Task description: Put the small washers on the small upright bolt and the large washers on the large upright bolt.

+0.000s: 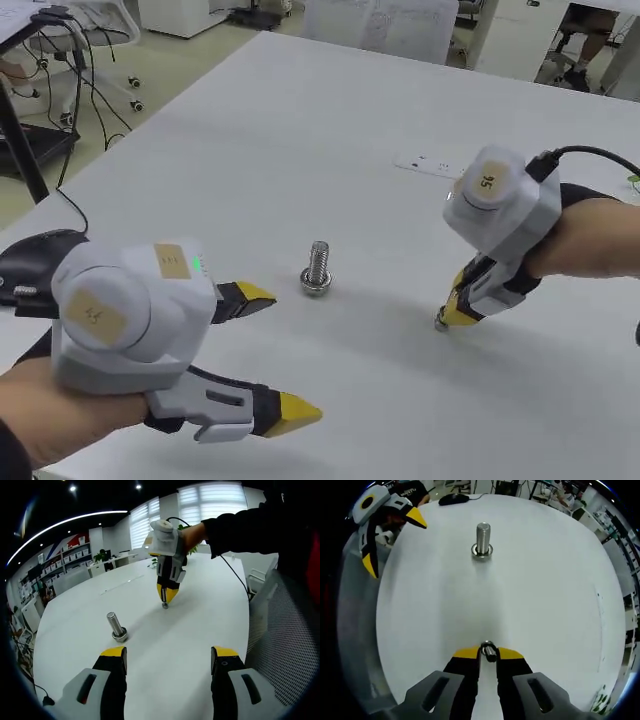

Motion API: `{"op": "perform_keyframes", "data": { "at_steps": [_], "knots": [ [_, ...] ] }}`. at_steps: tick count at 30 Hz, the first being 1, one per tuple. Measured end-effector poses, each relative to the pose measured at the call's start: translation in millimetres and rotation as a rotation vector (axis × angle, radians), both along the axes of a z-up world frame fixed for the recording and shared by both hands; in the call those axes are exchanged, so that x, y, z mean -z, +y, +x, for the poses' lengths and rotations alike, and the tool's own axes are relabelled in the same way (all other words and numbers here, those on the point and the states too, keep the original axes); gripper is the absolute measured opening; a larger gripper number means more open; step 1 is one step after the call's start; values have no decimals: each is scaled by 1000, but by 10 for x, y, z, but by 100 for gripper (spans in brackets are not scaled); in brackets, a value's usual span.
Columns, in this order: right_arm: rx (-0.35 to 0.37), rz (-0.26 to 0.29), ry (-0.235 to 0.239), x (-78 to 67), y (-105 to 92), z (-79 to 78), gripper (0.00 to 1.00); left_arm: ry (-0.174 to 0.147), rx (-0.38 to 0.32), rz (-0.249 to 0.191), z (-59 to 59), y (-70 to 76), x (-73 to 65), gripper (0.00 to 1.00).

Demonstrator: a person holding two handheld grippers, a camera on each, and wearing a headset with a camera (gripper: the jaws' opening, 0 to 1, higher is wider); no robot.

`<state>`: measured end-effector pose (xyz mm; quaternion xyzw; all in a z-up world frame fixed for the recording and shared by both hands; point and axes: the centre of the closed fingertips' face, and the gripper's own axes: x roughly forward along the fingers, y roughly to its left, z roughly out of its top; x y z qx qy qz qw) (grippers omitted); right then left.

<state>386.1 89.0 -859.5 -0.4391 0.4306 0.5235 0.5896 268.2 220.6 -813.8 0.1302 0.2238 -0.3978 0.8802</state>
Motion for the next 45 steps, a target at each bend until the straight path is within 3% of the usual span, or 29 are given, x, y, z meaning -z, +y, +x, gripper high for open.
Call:
{"op": "perform_keyframes", "data": {
  "at_steps": [24,36,45],
  "knots": [
    [0,9,3,33,30,-18,15,4,-3,2,-3,15,12,68],
    [23,37,-21,-80,-8,4,17,3,4,6,-16,5,4,68],
    [43,88,-37,-187,-33,-18,21,-9,10,8,-8,-9,-53,68]
  ]
}}
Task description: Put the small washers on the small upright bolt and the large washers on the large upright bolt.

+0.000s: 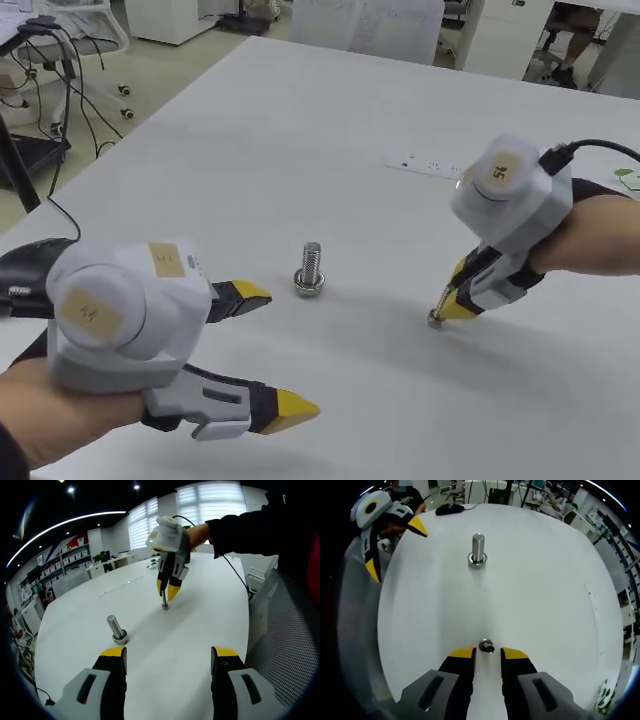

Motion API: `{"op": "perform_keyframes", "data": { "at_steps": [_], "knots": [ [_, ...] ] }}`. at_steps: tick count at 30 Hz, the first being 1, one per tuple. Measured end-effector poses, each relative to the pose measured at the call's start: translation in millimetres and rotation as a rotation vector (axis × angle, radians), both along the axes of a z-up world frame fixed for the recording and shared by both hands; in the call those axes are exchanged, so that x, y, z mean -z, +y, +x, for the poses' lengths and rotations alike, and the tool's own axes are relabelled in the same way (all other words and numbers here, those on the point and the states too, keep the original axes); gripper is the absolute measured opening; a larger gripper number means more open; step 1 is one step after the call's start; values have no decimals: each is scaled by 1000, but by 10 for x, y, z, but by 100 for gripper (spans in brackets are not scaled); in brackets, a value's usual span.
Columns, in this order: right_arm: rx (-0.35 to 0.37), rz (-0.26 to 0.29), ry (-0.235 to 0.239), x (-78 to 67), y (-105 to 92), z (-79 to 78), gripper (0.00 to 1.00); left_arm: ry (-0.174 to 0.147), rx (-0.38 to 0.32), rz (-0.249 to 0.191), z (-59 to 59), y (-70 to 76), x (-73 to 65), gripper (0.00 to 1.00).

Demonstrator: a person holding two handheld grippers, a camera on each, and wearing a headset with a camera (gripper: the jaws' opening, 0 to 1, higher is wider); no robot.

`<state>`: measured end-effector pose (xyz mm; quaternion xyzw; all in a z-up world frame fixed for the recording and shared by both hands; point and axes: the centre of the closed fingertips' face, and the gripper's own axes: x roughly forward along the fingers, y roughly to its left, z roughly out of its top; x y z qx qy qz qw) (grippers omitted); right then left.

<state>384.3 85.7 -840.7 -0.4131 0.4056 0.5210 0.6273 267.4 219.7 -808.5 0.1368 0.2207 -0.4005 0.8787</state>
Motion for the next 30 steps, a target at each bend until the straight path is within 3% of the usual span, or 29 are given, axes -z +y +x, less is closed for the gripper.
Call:
{"op": "perform_keyframes", "data": {
  "at_steps": [20,30],
  "knots": [
    [88,150,-30,-180,-52,-184,42,-7,7,-8,25,1,-66,68],
    [126,255,-69,-383,-45,-356,49,-12,10,-18,12,1,-128,68]
  ]
}}
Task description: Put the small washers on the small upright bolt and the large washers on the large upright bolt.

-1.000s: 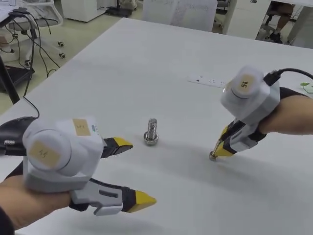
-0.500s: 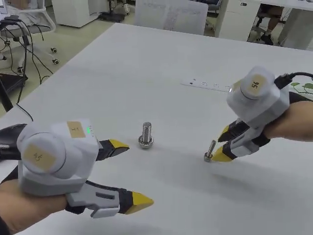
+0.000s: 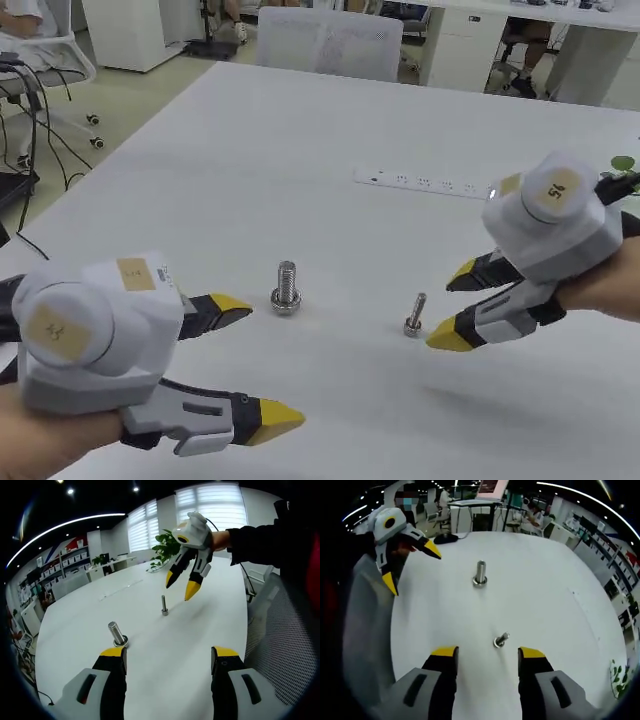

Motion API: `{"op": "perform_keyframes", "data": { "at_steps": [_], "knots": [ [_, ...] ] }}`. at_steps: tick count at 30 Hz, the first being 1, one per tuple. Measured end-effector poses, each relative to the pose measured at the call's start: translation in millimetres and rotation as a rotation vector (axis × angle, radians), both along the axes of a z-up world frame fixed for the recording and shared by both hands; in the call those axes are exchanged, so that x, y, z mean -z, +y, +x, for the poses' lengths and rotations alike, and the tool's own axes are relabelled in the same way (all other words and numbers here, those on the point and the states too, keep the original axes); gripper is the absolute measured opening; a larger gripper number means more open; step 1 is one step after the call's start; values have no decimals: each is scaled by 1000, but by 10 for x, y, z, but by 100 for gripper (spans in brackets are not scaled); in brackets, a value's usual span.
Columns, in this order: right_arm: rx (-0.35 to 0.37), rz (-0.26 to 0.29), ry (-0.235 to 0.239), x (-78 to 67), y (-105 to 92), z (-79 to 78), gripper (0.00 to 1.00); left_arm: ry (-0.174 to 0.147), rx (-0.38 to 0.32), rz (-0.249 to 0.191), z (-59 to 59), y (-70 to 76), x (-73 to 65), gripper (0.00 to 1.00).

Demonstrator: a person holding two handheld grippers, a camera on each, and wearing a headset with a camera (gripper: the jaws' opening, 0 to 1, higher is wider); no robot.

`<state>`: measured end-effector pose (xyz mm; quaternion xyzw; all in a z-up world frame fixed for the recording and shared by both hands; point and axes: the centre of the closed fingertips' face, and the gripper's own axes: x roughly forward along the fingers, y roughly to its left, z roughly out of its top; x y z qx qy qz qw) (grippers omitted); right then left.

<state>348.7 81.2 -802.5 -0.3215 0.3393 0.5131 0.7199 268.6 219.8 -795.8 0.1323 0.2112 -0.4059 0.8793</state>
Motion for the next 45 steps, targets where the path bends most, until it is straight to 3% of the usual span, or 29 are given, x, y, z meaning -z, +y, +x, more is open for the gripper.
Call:
{"op": "perform_keyframes", "data": {
  "at_steps": [12,30,35,45],
  "knots": [
    [50,132,-32,-130,-36,-222,63,-2,-2,-25,-50,-10,-79,68],
    [173,235,-36,-21,-223,-600,74,16,-18,-62,-164,3,-88,69],
    [221,273,-38,-14,-271,-630,77,27,-24,-70,-192,16,-62,69],
    [252,322,-61,-78,-218,-667,86,54,-37,-98,-258,46,-31,73]
  ]
}}
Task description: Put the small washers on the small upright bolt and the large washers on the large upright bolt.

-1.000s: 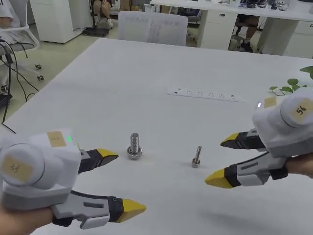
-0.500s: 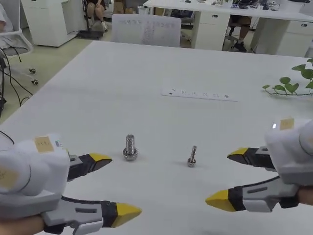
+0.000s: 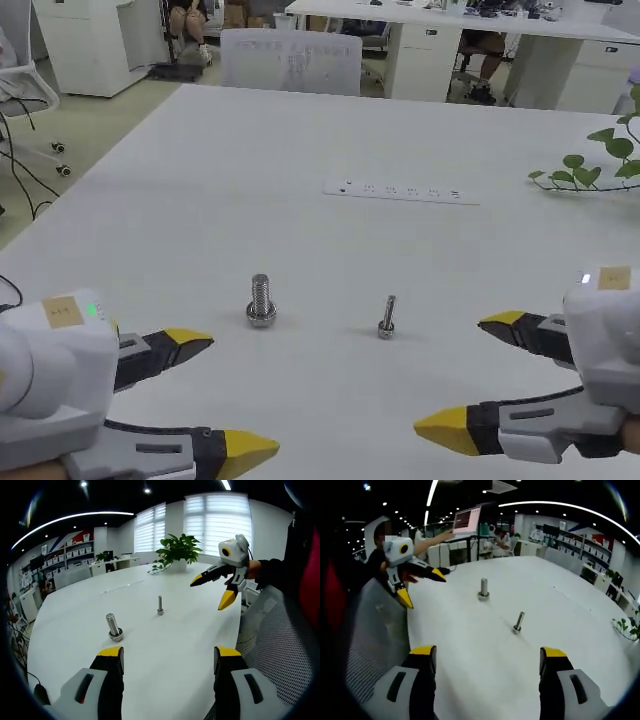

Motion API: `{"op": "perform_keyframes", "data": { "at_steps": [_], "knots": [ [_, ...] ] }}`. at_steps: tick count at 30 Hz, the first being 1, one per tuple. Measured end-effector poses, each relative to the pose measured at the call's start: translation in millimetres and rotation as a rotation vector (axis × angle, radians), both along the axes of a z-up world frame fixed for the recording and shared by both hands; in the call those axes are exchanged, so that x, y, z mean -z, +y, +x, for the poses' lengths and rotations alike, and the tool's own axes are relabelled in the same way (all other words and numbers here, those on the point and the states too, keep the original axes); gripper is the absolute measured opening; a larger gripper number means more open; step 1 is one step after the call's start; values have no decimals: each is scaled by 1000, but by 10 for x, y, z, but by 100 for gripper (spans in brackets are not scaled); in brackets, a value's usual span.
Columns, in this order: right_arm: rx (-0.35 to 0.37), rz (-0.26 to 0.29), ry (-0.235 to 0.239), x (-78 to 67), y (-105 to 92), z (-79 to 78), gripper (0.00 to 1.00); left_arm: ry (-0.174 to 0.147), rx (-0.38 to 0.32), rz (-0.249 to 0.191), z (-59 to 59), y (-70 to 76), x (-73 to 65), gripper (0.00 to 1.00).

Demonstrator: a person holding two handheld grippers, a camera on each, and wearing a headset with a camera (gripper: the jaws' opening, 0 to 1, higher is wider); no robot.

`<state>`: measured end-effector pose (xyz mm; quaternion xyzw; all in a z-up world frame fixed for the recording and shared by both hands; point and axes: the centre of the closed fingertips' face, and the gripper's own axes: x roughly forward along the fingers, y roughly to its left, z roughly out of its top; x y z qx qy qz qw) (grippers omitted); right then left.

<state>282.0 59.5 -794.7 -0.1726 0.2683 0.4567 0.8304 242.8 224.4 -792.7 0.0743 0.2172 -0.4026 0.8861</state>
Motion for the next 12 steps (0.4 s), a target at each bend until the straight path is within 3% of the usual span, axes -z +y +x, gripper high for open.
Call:
{"op": "perform_keyframes", "data": {
  "at_steps": [12],
  "knots": [
    [6,6,0,17,22,-52,87,26,-10,-14,-32,1,46,87]
  ]
}}
